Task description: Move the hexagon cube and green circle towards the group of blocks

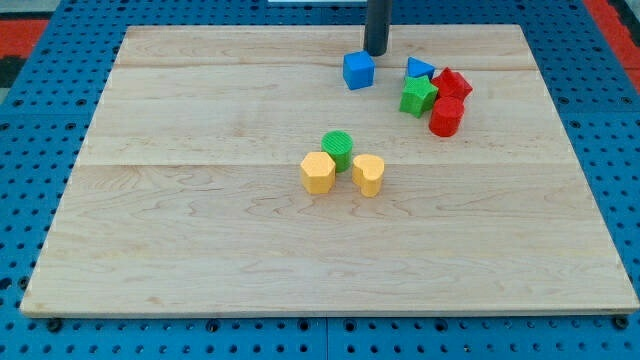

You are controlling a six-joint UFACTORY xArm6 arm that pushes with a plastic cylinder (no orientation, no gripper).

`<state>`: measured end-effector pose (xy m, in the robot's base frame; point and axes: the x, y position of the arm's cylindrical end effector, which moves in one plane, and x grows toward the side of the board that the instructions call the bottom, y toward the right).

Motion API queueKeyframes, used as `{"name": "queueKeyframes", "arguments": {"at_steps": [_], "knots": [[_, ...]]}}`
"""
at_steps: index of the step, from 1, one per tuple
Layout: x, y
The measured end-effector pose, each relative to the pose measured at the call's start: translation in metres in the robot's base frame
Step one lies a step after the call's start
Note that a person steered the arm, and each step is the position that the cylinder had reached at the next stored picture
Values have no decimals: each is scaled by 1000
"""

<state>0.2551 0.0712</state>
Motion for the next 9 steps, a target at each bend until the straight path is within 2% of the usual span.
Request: {"name": "queueKeyframes", "arguments": {"at_steps": [1,2,3,5,6,7,9], "knots": [[3,-62],[-20,-87],[32,-58],[82,-114],[79,-40],[80,-4],[130,-117]]}}
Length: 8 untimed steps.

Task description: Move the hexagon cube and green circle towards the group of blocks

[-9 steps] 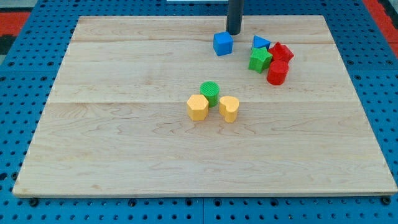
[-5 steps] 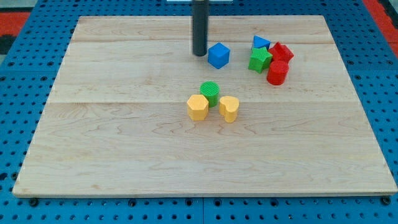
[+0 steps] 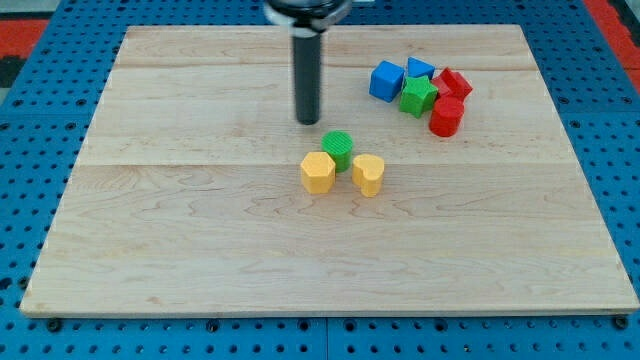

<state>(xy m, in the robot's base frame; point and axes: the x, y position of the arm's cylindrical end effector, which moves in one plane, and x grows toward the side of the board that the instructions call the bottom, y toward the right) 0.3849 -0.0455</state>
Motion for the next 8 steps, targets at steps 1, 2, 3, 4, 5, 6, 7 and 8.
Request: {"name": "queueKeyframes", "arguments": {"at_steps": [1,2,3,4,5,6,7,8], "knots": [[91,-22],[132,2],[91,23],[45,66],[41,108],[41,108],[9,66],[-10,89]]}}
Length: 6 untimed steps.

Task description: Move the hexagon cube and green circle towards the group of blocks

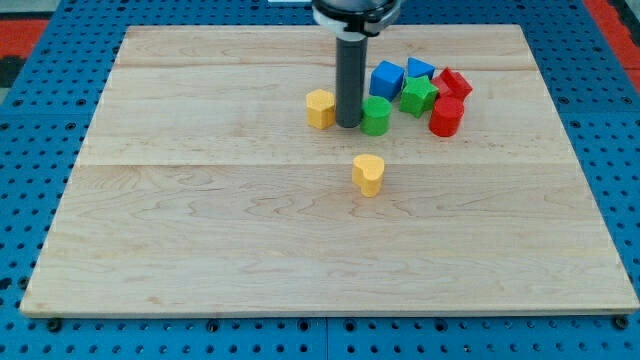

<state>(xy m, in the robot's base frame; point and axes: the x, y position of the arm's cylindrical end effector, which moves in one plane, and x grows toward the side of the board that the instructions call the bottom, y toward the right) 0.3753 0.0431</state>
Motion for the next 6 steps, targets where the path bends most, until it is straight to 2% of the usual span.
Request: {"name": "queueKeyframes", "arguments": {"at_steps": [1,2,3,5,6], "knots": [[37,1],[42,31],[36,14],[15,29],[41,-62]]}}
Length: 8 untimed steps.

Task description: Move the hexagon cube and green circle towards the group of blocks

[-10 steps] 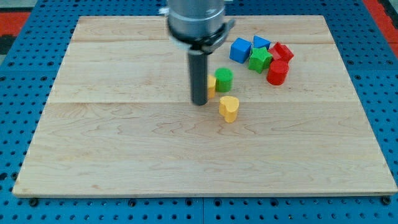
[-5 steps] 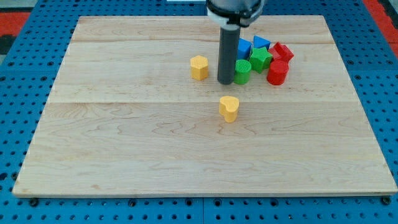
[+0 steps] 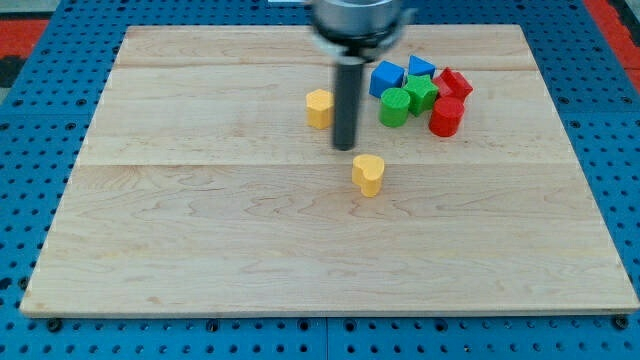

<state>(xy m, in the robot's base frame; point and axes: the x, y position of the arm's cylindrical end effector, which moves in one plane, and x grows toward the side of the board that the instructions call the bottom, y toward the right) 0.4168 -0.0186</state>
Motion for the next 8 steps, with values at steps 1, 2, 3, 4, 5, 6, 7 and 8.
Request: {"name": "queueKeyframes", "arguments": {"at_steps": [1,2,3,4,5,6,7,8], "knots": [[-15,-92],[-60,-103],[-58,-42],[-26,11],[-56,48],[-34,-8],[-67,-55],[-101,-26]]}}
